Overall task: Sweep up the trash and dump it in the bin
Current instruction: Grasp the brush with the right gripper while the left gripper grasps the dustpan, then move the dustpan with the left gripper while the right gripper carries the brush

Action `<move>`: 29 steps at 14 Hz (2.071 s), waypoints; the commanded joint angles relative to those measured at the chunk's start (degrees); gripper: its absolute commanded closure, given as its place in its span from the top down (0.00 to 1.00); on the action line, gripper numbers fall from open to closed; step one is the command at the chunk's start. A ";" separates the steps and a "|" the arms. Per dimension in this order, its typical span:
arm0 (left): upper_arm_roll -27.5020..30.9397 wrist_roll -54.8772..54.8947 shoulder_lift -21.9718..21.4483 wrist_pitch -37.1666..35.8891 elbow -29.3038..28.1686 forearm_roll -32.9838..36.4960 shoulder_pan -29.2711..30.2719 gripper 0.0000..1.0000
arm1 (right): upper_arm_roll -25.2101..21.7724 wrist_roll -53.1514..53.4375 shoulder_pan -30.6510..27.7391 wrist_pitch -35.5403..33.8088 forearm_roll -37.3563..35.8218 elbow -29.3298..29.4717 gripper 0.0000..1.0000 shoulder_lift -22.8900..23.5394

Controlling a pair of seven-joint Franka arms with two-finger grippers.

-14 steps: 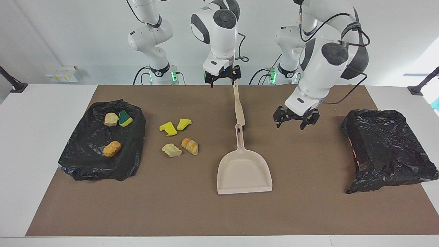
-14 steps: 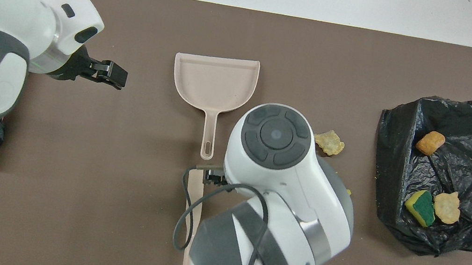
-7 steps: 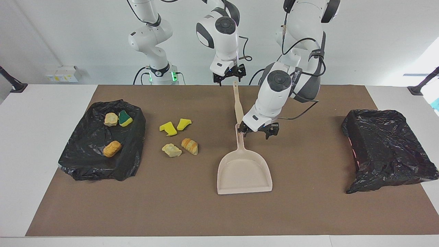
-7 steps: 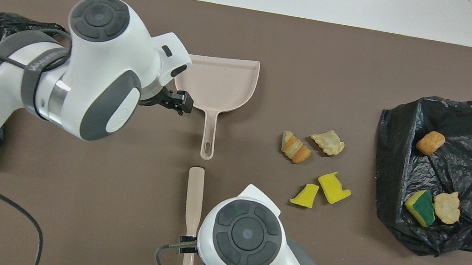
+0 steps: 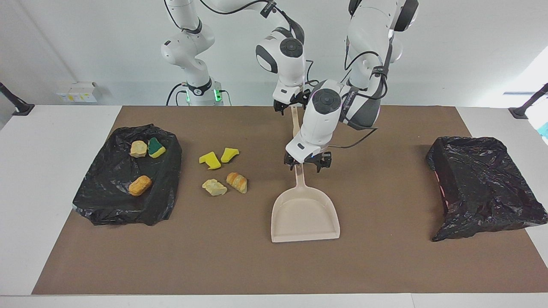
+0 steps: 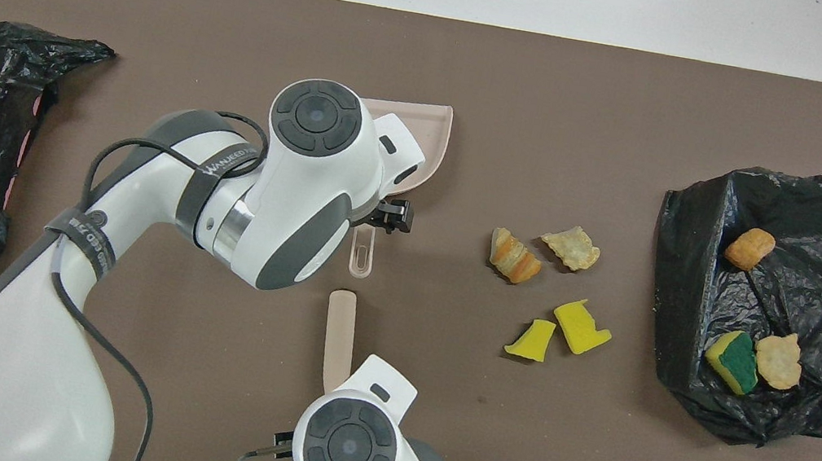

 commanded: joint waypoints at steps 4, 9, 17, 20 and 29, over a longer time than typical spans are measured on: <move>1.02 -1.79 0.92 -0.04 -0.09 0.83 -1.30 0.92 | -0.15 0.74 1.73 3.05 1.50 -1.26 1.00 1.52; 1.02 -1.96 0.66 -1.26 -1.32 0.83 -1.48 0.00 | -0.24 -2.67 1.55 4.36 1.41 -2.49 1.00 1.43; 1.46 -0.12 -1.36 -1.45 0.35 4.07 1.60 0.00 | -0.24 -0.75 1.82 4.81 0.44 -1.70 0.00 2.05; 1.46 5.14 -1.80 -1.62 0.35 5.22 4.14 0.00 | -0.33 -0.06 1.99 3.93 0.27 -1.26 0.00 1.87; 1.46 34.40 -3.03 -7.95 0.00 9.79 10.30 0.00 | -0.85 1.09 -3.09 -8.97 -3.24 1.29 0.00 -6.90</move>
